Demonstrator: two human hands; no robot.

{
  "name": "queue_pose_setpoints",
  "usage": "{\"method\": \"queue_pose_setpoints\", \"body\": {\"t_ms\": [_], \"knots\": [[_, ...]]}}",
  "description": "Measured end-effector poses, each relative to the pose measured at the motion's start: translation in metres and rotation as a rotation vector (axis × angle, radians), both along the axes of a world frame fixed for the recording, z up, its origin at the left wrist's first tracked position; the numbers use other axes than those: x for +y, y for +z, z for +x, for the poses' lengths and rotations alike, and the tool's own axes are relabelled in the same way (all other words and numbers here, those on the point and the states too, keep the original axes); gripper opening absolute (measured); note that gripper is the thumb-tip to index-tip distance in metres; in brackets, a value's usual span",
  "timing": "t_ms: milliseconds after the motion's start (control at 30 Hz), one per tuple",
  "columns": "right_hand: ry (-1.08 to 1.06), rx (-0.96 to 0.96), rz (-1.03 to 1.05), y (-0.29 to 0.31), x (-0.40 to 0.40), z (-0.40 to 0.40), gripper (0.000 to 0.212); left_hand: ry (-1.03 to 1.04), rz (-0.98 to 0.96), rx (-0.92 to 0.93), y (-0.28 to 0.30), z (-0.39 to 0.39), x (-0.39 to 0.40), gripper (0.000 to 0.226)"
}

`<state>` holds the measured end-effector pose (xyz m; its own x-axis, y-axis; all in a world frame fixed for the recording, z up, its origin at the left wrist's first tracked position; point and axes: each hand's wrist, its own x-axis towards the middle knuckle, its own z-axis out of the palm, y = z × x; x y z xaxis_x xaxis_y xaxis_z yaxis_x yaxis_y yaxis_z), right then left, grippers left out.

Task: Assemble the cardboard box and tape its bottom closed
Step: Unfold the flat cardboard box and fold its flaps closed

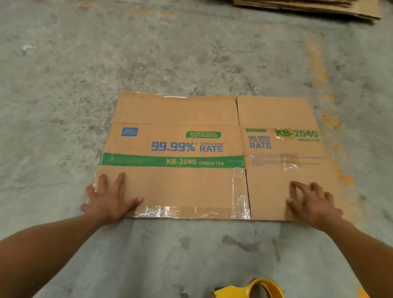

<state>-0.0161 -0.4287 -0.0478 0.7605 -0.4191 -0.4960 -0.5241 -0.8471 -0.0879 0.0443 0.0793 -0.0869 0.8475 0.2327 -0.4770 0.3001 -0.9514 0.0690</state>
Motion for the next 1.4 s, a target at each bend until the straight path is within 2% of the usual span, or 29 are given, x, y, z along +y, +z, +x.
{"method": "queue_pose_setpoints", "body": {"t_ms": [100,200,300,467,633,767,867,933,1000,1033,1067,1100,1133,1200,1267,1300,1400], "knots": [[-0.111,-0.011,-0.040,-0.002,-0.008,-0.003,0.070,0.075,0.008,-0.071,0.000,0.004,0.000,0.120],[-0.308,-0.028,-0.036,-0.001,-0.024,-0.005,0.089,0.194,-0.007,-0.121,0.003,0.005,-0.003,0.111],[-0.381,-0.056,0.008,-0.004,-0.036,-0.004,0.105,0.205,0.019,-0.107,0.001,0.006,-0.006,0.109],[-0.463,-0.105,0.026,0.003,-0.030,-0.003,0.096,0.243,0.034,-0.112,0.010,0.012,-0.003,0.102],[-0.525,-0.237,0.167,0.017,-0.030,-0.010,0.080,0.283,0.053,-0.213,0.041,0.037,0.015,0.077],[-0.495,-0.266,0.196,0.032,-0.014,-0.001,0.077,0.136,0.036,-0.266,0.057,0.054,0.014,0.063],[-0.558,-0.251,0.288,0.042,0.011,0.015,0.074,0.094,0.024,-0.363,0.057,0.040,-0.024,0.058],[-0.600,-0.281,0.374,0.052,0.026,0.023,0.066,0.222,-0.100,-0.497,0.067,0.026,-0.060,0.069],[-0.622,-0.284,0.421,0.061,0.038,0.028,0.059,0.540,-0.320,-0.567,0.087,0.020,-0.083,0.093],[-0.617,-0.281,0.427,0.067,0.044,0.029,0.057,0.726,-0.455,-0.532,0.097,0.023,-0.087,0.103],[-0.602,-0.283,0.430,0.071,0.049,0.030,0.056,0.875,-0.613,-0.466,0.104,0.027,-0.087,0.105],[-0.584,-0.273,0.419,0.077,0.055,0.030,0.056,0.944,-0.787,-0.392,0.110,0.033,-0.085,0.094],[-0.557,-0.255,0.395,0.083,0.062,0.029,0.056,0.970,-0.973,-0.349,0.114,0.039,-0.084,0.073],[-0.388,-0.172,0.228,0.093,0.075,0.025,0.058,1.106,-1.181,-0.419,0.125,0.044,-0.082,0.047],[-0.098,-0.143,-0.036,0.102,0.088,0.019,0.065,1.127,-1.226,-0.516,0.136,0.046,-0.083,0.045],[0.062,-0.203,-0.068,0.104,0.097,0.017,0.071,1.110,-1.225,-0.537,0.140,0.046,-0.084,0.046],[0.419,-0.336,0.167,0.105,0.125,0.018,0.101,1.071,-1.219,-0.579,0.145,0.048,-0.086,0.047]]}}
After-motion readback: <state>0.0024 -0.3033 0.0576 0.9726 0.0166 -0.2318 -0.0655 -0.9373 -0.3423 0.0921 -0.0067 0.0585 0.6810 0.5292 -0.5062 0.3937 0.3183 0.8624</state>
